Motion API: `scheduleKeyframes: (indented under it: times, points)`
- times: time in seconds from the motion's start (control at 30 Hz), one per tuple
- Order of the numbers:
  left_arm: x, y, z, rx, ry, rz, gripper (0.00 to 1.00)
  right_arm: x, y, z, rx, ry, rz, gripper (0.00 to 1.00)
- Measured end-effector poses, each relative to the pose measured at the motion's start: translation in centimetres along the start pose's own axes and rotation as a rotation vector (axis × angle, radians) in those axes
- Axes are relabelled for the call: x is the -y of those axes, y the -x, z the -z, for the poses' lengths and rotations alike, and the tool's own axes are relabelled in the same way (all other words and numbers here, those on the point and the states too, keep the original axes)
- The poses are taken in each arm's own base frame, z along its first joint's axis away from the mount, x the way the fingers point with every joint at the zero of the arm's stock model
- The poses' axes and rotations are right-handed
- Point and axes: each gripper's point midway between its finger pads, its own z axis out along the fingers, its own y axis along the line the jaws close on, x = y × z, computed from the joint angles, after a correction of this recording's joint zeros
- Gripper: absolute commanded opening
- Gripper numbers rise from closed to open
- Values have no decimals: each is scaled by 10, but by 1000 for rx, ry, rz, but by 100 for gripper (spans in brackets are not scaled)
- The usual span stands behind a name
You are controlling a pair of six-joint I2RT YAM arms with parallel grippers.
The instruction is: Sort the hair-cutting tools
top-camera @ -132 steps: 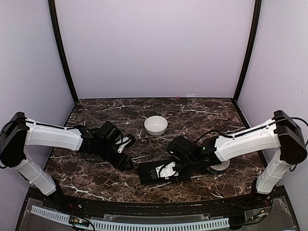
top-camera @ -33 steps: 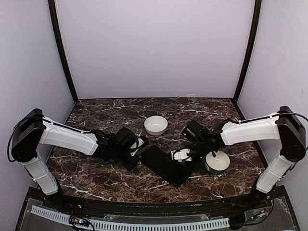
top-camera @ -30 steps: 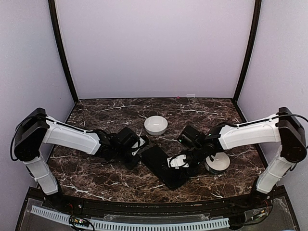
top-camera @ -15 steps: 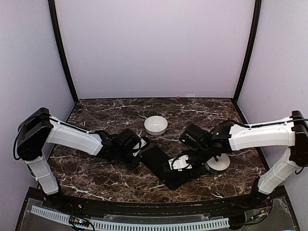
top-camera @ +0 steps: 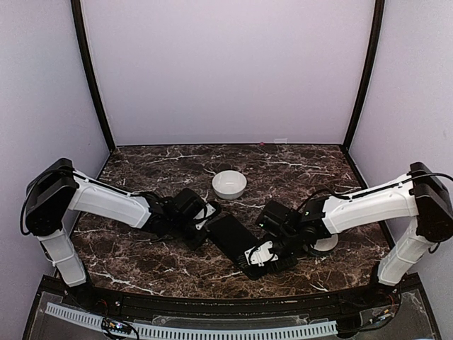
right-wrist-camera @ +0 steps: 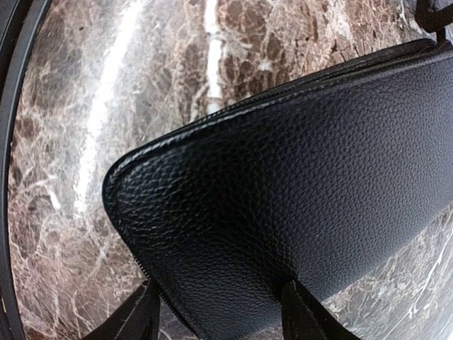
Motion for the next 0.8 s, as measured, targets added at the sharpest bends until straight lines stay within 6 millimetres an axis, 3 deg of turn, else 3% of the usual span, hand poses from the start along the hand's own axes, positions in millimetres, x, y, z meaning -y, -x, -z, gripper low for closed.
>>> scheduleKeyframes:
  times: [0.17, 0.4, 0.8]
  points:
    - [16, -7, 3, 5, -68, -13, 0, 2, 0, -2, -10, -5, -40, 56]
    - [83, -18, 14, 9, -274, -105, 0, 3, 2, -1, -15, -2, -75, 56]
    - [102, -11, 11, 28, -369, -49, 0, 2, 11, 1, -35, 54, -153, 54]
